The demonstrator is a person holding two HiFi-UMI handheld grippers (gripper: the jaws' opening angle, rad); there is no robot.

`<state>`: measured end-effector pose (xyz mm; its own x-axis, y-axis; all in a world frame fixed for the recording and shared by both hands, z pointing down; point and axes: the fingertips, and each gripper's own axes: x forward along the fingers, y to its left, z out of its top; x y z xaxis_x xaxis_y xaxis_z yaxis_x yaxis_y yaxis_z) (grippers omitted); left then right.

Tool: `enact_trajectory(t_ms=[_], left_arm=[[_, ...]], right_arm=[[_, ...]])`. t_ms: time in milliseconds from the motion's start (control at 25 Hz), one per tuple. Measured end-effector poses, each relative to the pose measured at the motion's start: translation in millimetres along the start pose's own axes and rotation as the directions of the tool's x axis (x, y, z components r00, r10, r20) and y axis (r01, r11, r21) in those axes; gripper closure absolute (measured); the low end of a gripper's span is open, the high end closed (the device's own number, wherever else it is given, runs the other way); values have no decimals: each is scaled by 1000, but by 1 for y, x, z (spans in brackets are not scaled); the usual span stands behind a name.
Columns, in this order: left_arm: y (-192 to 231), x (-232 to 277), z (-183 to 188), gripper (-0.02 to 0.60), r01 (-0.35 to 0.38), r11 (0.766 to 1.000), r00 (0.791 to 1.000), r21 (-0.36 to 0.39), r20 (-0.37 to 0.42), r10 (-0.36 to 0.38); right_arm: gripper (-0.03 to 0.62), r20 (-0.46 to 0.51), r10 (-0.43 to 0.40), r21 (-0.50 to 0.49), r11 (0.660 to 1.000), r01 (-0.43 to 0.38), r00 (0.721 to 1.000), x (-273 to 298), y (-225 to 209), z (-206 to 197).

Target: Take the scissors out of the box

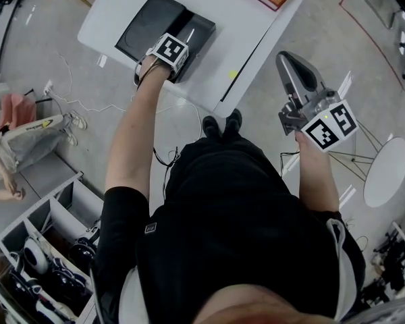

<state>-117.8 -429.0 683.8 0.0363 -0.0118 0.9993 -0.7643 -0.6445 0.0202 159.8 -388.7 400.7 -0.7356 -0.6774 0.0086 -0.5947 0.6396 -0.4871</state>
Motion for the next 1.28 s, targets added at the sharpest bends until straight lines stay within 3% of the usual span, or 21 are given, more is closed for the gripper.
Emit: enact_trajectory(t_ms=[160, 400, 680, 800, 1000, 1280], left_arm=[[-7, 1, 3, 492, -4, 999, 999, 49, 37, 3], [3, -20, 2, 495, -7, 999, 992, -36, 126, 12], [6, -64, -4, 495, 35, 994, 948, -108, 318, 1], [5, -90, -6, 495, 38, 993, 913, -108, 409, 9], [-7, -143, -14, 495, 59, 994, 826, -95, 564, 5], [-31, -212, -50, 495, 42, 998, 708, -56, 706, 9]], right_arm=[[565, -2, 15, -1, 1000, -15, 1000, 3, 3, 0], [565, -10, 31, -8, 999, -31, 999, 8, 6, -3], [565, -19, 66, -34, 997, -67, 998, 17, 38, -7], [565, -14, 78, -56, 995, -79, 997, 19, 58, -7], [565, 3, 79, -98, 992, -78, 997, 13, 94, -6], [565, 25, 62, -134, 989, -58, 998, -3, 147, -14]])
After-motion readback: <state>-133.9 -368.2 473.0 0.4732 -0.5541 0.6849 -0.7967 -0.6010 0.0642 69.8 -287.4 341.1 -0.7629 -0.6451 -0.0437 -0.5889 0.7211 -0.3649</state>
